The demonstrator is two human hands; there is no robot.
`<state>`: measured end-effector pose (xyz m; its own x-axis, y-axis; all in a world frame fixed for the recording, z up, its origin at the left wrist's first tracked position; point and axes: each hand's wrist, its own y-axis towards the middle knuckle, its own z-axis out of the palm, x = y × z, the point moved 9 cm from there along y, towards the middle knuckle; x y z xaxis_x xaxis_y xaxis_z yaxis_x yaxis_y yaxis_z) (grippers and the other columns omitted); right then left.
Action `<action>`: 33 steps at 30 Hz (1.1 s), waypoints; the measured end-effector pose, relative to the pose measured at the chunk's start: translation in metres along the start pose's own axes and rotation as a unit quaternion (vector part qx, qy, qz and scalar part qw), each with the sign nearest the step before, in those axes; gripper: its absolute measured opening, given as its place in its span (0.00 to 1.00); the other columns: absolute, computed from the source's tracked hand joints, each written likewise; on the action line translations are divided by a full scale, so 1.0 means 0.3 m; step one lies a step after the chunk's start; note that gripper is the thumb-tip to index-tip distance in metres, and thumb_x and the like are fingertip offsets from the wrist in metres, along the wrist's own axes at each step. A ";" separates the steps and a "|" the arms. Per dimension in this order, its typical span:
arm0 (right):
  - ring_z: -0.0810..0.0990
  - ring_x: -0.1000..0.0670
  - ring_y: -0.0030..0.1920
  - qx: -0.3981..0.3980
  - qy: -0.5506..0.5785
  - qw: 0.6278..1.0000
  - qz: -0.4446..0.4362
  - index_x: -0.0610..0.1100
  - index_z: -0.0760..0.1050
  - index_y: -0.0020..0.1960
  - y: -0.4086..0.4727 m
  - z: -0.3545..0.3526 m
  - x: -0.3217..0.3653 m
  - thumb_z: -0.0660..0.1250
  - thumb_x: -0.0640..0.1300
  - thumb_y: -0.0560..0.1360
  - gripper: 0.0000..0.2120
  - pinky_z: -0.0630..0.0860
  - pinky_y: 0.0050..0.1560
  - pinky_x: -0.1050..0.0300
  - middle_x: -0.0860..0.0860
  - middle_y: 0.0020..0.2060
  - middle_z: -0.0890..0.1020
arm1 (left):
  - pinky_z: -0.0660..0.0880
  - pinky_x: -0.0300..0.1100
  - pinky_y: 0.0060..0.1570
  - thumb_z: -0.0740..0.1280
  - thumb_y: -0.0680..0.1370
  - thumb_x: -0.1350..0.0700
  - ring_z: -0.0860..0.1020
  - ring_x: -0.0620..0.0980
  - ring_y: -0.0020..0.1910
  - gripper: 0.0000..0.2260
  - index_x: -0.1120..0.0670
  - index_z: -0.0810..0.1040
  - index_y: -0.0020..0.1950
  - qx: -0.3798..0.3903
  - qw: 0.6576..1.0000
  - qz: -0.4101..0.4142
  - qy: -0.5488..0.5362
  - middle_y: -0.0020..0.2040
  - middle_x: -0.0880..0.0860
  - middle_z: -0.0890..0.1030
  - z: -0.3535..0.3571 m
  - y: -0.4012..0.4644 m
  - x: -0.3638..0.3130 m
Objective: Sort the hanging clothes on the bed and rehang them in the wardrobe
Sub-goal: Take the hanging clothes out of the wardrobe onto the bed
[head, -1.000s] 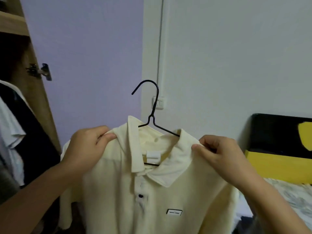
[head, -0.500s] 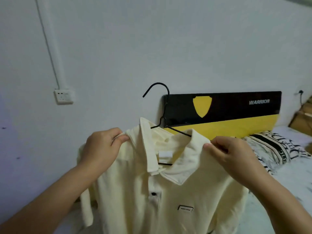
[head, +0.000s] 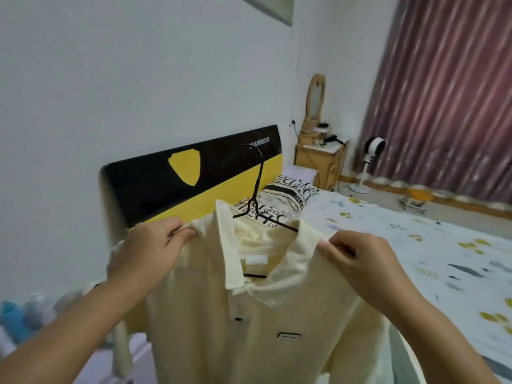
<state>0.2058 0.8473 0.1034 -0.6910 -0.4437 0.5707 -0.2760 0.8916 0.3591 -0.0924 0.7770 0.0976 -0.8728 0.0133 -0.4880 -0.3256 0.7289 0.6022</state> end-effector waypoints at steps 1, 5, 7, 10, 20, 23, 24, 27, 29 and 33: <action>0.68 0.54 0.29 -0.011 -0.005 1.000 0.016 0.48 0.72 0.31 -0.024 -0.018 -0.011 0.66 0.51 0.75 0.15 0.63 0.31 0.57 0.53 0.26 0.72 | 0.72 0.49 0.32 0.56 0.68 0.36 0.74 0.54 0.29 0.20 0.51 0.75 0.35 0.013 1.000 0.020 -0.014 0.24 0.50 0.72 0.025 0.014 -0.019; 0.69 0.55 0.30 -0.049 -0.031 0.996 0.074 0.46 0.73 0.33 -0.120 -0.081 -0.063 0.65 0.51 0.75 0.15 0.62 0.31 0.59 0.53 0.27 0.73 | 0.71 0.48 0.30 0.59 0.70 0.38 0.74 0.53 0.29 0.16 0.48 0.76 0.32 0.056 0.995 0.069 -0.055 0.26 0.49 0.75 0.115 0.037 -0.099; 0.70 0.54 0.30 -0.064 -0.047 0.991 0.104 0.45 0.75 0.35 -0.157 -0.114 -0.100 0.64 0.52 0.75 0.14 0.64 0.31 0.59 0.52 0.28 0.74 | 0.67 0.45 0.29 0.65 0.73 0.44 0.73 0.52 0.28 0.13 0.43 0.72 0.29 0.075 0.990 0.083 -0.085 0.24 0.48 0.73 0.165 0.038 -0.140; 0.71 0.54 0.31 -0.082 -0.065 0.984 0.141 0.48 0.73 0.33 -0.192 -0.167 -0.158 0.64 0.53 0.75 0.14 0.64 0.31 0.59 0.53 0.28 0.74 | 0.64 0.42 0.29 0.69 0.74 0.54 0.70 0.49 0.26 0.14 0.48 0.72 0.29 0.090 0.986 0.092 -0.106 0.23 0.47 0.70 0.238 0.043 -0.203; 0.66 0.56 0.30 -0.076 -0.105 0.970 0.204 0.50 0.70 0.34 -0.125 -0.248 -0.434 0.64 0.52 0.76 0.14 0.62 0.32 0.59 0.54 0.27 0.68 | 0.65 0.44 0.31 0.69 0.74 0.54 0.71 0.52 0.29 0.11 0.56 0.76 0.33 0.145 0.974 0.087 -0.150 0.25 0.53 0.73 0.595 0.121 -0.344; 0.66 0.54 0.30 -0.075 -0.104 0.966 0.223 0.44 0.71 0.35 -0.059 -0.251 -0.559 0.65 0.51 0.75 0.15 0.62 0.33 0.57 0.53 0.28 0.70 | 0.61 0.40 0.29 0.68 0.75 0.54 0.68 0.47 0.27 0.12 0.58 0.75 0.33 0.158 0.973 0.086 -0.142 0.23 0.52 0.70 0.712 0.158 -0.391; 0.66 0.53 0.30 -0.074 -0.102 0.965 0.229 0.42 0.71 0.35 -0.035 -0.246 -0.602 0.65 0.51 0.75 0.15 0.62 0.32 0.57 0.53 0.28 0.70 | 0.61 0.40 0.30 0.68 0.75 0.54 0.69 0.47 0.27 0.12 0.59 0.76 0.34 0.164 0.974 0.085 -0.134 0.24 0.52 0.71 0.753 0.171 -0.403; 0.68 0.51 0.32 -0.056 -0.100 0.965 0.235 0.42 0.73 0.36 0.045 -0.208 -0.723 0.66 0.51 0.75 0.15 0.62 0.33 0.56 0.53 0.28 0.71 | 0.61 0.38 0.30 0.67 0.76 0.53 0.70 0.47 0.29 0.11 0.59 0.78 0.37 0.185 0.973 0.070 -0.115 0.27 0.51 0.74 0.887 0.204 -0.410; 0.69 0.51 0.32 -0.045 -0.092 0.965 0.240 0.41 0.74 0.36 0.094 -0.174 -0.797 0.66 0.52 0.75 0.15 0.63 0.33 0.56 0.53 0.28 0.72 | 0.61 0.38 0.30 0.67 0.76 0.53 0.71 0.46 0.30 0.10 0.56 0.77 0.36 0.196 0.973 0.057 -0.109 0.28 0.51 0.75 0.966 0.215 -0.399; 0.70 0.51 0.33 -0.034 -0.077 0.962 0.259 0.44 0.71 0.35 0.183 -0.109 -0.935 0.66 0.52 0.75 0.15 0.63 0.33 0.56 0.53 0.29 0.72 | 0.59 0.39 0.28 0.66 0.76 0.53 0.70 0.45 0.29 0.12 0.55 0.75 0.34 0.214 0.973 0.028 -0.088 0.26 0.50 0.72 1.097 0.239 -0.374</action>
<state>0.4064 1.0177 -0.0129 -0.8157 0.0821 0.5726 0.1731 0.9792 0.1061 0.1019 1.0532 -0.0124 -0.7972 0.1497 -0.5849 -0.0664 0.9412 0.3314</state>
